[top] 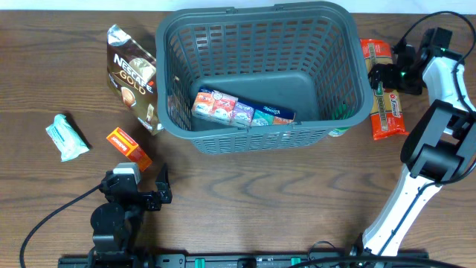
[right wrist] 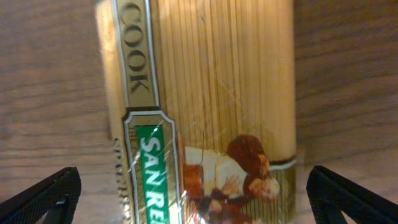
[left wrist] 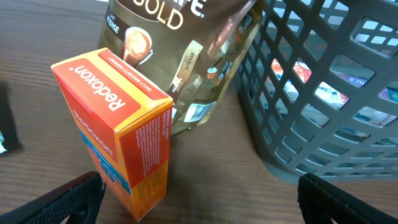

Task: Pack container
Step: 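Grasp the San Remo spaghetti packet with the right gripper and lift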

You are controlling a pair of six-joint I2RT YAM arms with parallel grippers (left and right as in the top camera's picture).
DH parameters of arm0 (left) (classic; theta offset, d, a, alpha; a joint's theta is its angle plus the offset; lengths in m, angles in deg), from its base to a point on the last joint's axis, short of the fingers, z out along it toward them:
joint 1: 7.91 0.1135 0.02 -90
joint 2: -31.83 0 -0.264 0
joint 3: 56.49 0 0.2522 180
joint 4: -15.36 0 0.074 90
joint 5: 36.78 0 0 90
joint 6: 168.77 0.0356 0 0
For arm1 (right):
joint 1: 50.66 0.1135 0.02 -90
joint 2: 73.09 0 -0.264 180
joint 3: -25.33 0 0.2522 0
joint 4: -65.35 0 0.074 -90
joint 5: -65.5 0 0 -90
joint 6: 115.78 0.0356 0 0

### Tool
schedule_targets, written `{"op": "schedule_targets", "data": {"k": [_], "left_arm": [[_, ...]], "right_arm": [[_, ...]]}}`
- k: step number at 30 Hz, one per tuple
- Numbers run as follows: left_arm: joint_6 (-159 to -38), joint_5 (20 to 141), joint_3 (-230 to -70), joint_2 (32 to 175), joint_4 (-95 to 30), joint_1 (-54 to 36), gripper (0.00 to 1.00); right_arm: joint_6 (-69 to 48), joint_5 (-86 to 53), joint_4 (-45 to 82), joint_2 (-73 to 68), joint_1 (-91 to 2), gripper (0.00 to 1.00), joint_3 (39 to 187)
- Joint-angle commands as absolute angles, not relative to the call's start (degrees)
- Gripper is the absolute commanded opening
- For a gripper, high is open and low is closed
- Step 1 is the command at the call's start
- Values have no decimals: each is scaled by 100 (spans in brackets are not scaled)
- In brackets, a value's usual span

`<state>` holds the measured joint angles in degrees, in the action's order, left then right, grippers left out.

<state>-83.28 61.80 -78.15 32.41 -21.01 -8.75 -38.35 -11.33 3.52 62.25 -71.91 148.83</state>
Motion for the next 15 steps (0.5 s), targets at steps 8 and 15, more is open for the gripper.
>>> {"op": "schedule_targets", "data": {"k": [8,15], "left_arm": [[-8337,6152,-7702,3210,-2120,-846,99],[-8337,6152,-7702,3210,-2120,-846,98]], "right_arm": [[-3761,-1837,400,6488,-6859,93,14848],[-3542,-2278,384,6584,-6735,71,14848]]}}
